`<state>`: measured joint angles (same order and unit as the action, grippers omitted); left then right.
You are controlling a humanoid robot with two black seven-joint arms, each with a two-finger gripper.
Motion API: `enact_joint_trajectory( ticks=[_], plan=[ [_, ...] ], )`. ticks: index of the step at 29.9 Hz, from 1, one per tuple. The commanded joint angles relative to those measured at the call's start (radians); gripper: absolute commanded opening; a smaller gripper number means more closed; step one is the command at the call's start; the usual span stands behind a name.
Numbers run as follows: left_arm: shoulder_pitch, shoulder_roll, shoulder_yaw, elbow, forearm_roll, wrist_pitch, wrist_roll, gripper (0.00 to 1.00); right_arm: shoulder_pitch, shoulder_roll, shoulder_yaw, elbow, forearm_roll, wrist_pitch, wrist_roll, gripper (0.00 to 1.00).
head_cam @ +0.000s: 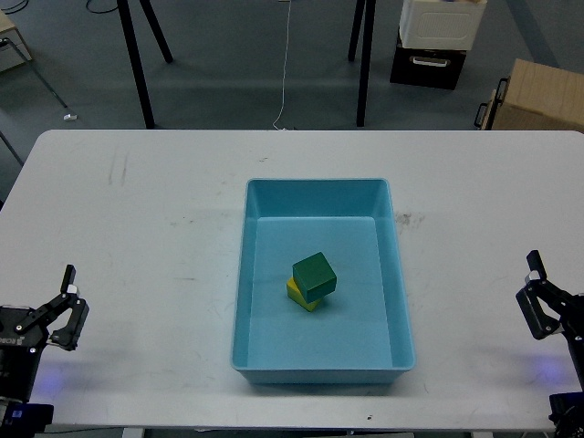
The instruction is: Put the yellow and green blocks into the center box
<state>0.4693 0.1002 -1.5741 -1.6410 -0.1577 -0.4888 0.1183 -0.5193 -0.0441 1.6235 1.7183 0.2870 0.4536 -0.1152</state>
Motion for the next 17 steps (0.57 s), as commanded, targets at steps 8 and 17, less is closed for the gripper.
enact_joint_trajectory(
  ticks=[8, 17],
  plan=[
    [0.029, -0.013, 0.091, 0.001, -0.003, 0.0, -0.002, 1.0, -0.073, -0.039, -0.031, 0.014, 0.008, 0.01, 0.014, 1.0],
    [0.011, -0.011, 0.161, 0.02, 0.0, 0.0, -0.005, 1.0, -0.094, -0.042, -0.047, 0.015, 0.014, 0.035, 0.103, 1.0]
  ],
)
